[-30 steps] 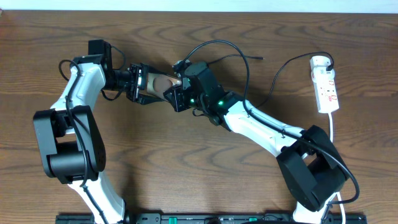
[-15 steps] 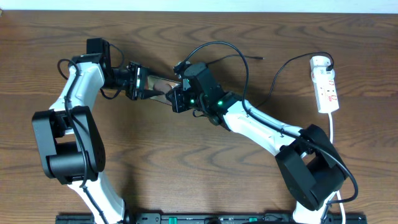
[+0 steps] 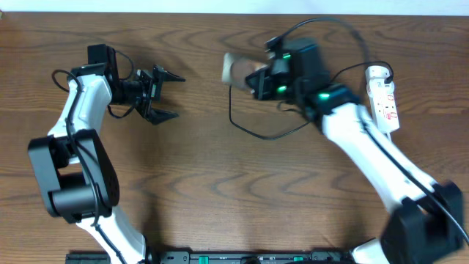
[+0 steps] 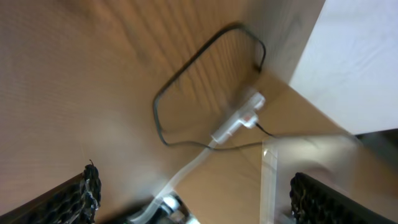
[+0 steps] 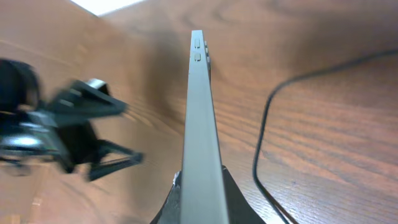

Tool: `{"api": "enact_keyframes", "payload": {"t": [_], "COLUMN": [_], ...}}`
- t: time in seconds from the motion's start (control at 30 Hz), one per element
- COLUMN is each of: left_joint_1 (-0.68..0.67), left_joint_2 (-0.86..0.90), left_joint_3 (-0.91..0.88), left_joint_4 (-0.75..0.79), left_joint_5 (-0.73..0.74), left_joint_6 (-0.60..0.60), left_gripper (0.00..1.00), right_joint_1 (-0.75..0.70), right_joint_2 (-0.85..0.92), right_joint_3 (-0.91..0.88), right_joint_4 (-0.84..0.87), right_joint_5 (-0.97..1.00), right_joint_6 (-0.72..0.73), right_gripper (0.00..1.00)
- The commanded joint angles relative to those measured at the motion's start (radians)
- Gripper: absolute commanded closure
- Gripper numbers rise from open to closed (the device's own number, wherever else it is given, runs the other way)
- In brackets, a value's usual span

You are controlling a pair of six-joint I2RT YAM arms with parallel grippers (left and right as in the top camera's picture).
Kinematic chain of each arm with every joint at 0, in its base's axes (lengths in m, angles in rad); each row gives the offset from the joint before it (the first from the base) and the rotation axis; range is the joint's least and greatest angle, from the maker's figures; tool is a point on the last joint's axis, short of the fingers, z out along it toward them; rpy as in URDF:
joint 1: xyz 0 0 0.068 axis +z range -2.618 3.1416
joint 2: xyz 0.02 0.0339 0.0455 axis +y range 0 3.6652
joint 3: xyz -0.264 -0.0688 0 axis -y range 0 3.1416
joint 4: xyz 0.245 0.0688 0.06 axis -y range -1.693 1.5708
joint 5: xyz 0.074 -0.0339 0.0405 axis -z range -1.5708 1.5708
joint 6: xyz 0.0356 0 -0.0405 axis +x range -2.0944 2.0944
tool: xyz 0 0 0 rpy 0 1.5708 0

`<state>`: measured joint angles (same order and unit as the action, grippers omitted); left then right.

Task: Plug charger to phone and switch on socket
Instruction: 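Release the phone from the left gripper and carry it right, then reach the left gripper back toward the phone held by the right gripper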

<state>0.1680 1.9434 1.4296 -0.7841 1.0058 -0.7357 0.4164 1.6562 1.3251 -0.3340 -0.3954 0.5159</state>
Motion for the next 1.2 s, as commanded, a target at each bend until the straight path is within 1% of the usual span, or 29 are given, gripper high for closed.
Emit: {"api": "enact_keyframes", "payload": {"t": [0.0, 0.07, 0.1, 0.13, 0.2, 0.27, 0.37, 0.47, 0.57, 0.63, 0.7, 0.77, 0.83, 0.93, 1.0, 1.1, 1.13, 1.17], "left_joint_1": [-0.029, -0.038, -0.043, -0.048, -0.063, -0.084, -0.138, -0.199, -0.247, -0.266, -0.264, -0.250, -0.234, -0.233, -0.242, -0.259, -0.259, -0.259], "left_joint_2": [-0.107, -0.146, -0.172, -0.193, -0.229, -0.268, -0.333, -0.377, -0.396, -0.401, -0.412, -0.441, -0.509, -0.624, -0.694, -0.796, -0.824, -0.828], "left_joint_3": [0.017, 0.017, 0.017, 0.016, 0.016, 0.013, -0.008, -0.043, -0.109, -0.182, -0.278, -0.383, -0.507, -0.643, -0.713, -0.823, -0.877, -0.902], "left_joint_4": [0.057, 0.091, 0.111, 0.128, 0.147, 0.146, 0.152, 0.190, 0.228, 0.248, 0.308, 0.397, 0.494, 0.612, 0.680, 0.767, 0.844, 0.907], "left_joint_5": [-0.110, -0.109, -0.109, -0.110, -0.113, -0.191, -0.353, -0.409, -0.412, -0.412, -0.391, -0.338, -0.320, -0.336, -0.345, -0.423, -0.438, -0.430], "left_joint_6": [0.160, 0.155, 0.129, 0.101, 0.087, 0.065, 0.053, 0.054, 0.121, 0.140, 0.133, 0.132, 0.122, 0.121, 0.122, 0.121, 0.099, 0.085], "left_gripper": [0.05, 0.05, 0.05, 0.05, 0.05, 0.05, 0.05, 0.05, 0.05, 0.05, 0.05, 0.05, 0.05, 0.05, 0.05, 0.05, 0.05, 0.05], "right_joint_1": [-0.054, -0.096, -0.122, -0.135, -0.150, -0.158, -0.162, -0.160, -0.160, -0.162, -0.163, -0.168, -0.179, -0.183, -0.181, -0.178, -0.177, -0.174], "right_joint_2": [-0.088, -0.092, -0.090, -0.087, -0.084, -0.083, -0.078, -0.057, -0.028, -0.014, -0.008, -0.008, -0.008, -0.008, -0.008, -0.008, -0.008, -0.008], "right_joint_3": [0.037, 0.037, 0.035, 0.033, 0.033, 0.032, 0.023, -0.011, -0.067, -0.114, -0.166, -0.208, -0.254, -0.325, -0.378, -0.441, -0.463, -0.470], "right_joint_4": [-0.014, -0.024, -0.024, -0.023, -0.021, -0.015, -0.005, 0.047, 0.149, 0.237, 0.316, 0.351, 0.353, 0.421, 0.531, 0.689, 0.739, 0.748], "right_joint_5": [-0.188, -0.259, -0.294, -0.296, -0.294, -0.286, -0.237, -0.221, -0.279, -0.323, -0.326, -0.327, -0.335, -0.342, -0.346, -0.361, -0.375, -0.382], "right_joint_6": [0.034, 0.096, 0.147, 0.181, 0.219, 0.262, 0.368, 0.454, 0.506, 0.540, 0.572, 0.574, 0.581, 0.632, 0.688, 0.777, 0.800, 0.800], "right_gripper": [0.99, 0.99, 0.99, 0.99, 0.99, 0.99, 0.99, 0.99, 0.99, 0.99, 0.99, 0.99, 0.99, 0.99, 0.99, 0.99, 0.99, 0.99]}}
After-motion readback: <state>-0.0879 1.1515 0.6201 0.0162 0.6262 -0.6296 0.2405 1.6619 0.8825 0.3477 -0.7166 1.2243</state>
